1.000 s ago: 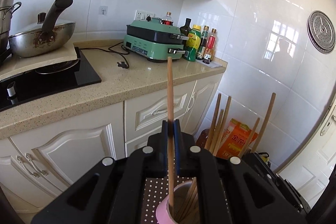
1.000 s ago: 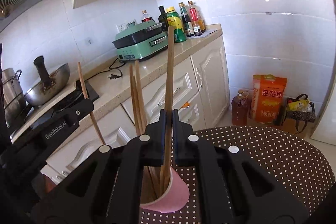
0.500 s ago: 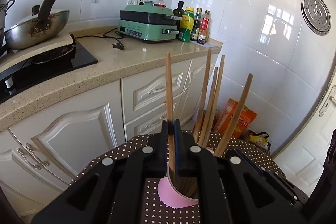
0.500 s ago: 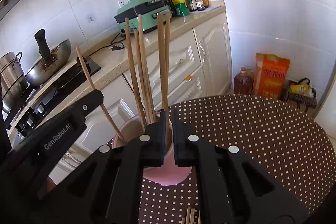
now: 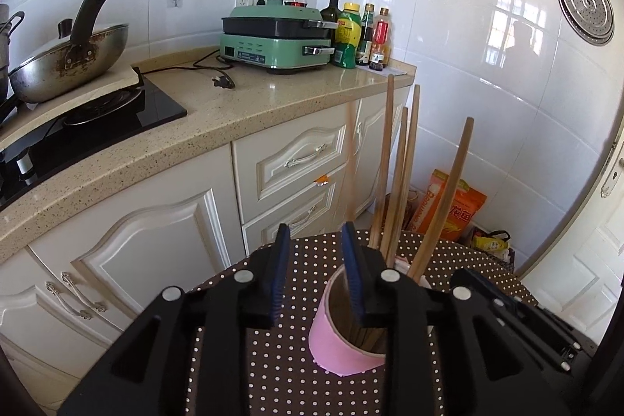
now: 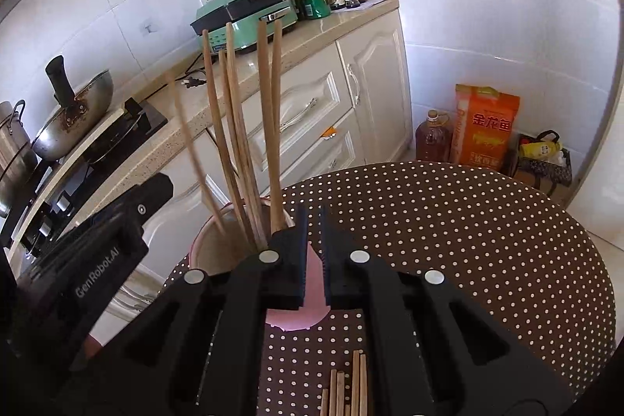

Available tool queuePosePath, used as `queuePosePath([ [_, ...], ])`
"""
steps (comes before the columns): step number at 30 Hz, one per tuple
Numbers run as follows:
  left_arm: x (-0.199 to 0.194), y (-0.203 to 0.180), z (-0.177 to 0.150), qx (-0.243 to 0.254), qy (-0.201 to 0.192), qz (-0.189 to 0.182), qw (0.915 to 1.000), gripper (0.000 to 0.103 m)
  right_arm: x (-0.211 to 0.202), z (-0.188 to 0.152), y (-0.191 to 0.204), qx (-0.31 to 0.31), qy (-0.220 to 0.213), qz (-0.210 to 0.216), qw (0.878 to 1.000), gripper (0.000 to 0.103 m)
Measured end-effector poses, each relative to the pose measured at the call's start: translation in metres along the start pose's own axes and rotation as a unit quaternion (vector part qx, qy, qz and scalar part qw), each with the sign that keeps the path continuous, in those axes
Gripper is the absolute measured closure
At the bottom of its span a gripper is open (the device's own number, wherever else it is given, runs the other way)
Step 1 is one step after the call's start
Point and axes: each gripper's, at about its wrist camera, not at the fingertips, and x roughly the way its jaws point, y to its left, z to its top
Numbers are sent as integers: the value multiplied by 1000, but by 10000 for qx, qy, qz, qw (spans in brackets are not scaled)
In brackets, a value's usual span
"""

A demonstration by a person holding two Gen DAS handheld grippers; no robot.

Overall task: Organize utensils
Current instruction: 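Open the left tool over the cup while the right tool opens, releasing chopsticks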

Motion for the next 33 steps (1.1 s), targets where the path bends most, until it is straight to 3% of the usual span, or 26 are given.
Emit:
queuePosePath([
  [8, -8, -3, -2, 158, 41, 129, 9998, 64, -8, 6, -8, -57, -2, -224, 9997, 94],
  [9, -9, -3, -1, 172, 47, 139, 9997, 63, -9, 7, -9, -54, -5, -218, 9997, 86],
  [12, -14, -4, -1, 214, 37, 176, 9996, 61, -19, 8, -11, -84, -186, -353, 9992, 35],
  [14, -16, -5, -1, 250, 54, 187, 9995, 59, -29, 9, -10, -195, -389, -413, 9982, 35],
  [18, -24, -7, -1, 312, 40, 246, 9992, 59, -37, 13, -9, -294, -383, -388, 9981, 35],
  [21, -34, -7, -1, 278, -6, 287, 9992, 51, -45, 14, -9, -354, -387, -388, 9979, 35],
  [33, -93, -12, 5, 57, -121, 333, 9994, 41, -102, 18, -6, -466, -629, -305, 9965, 30],
])
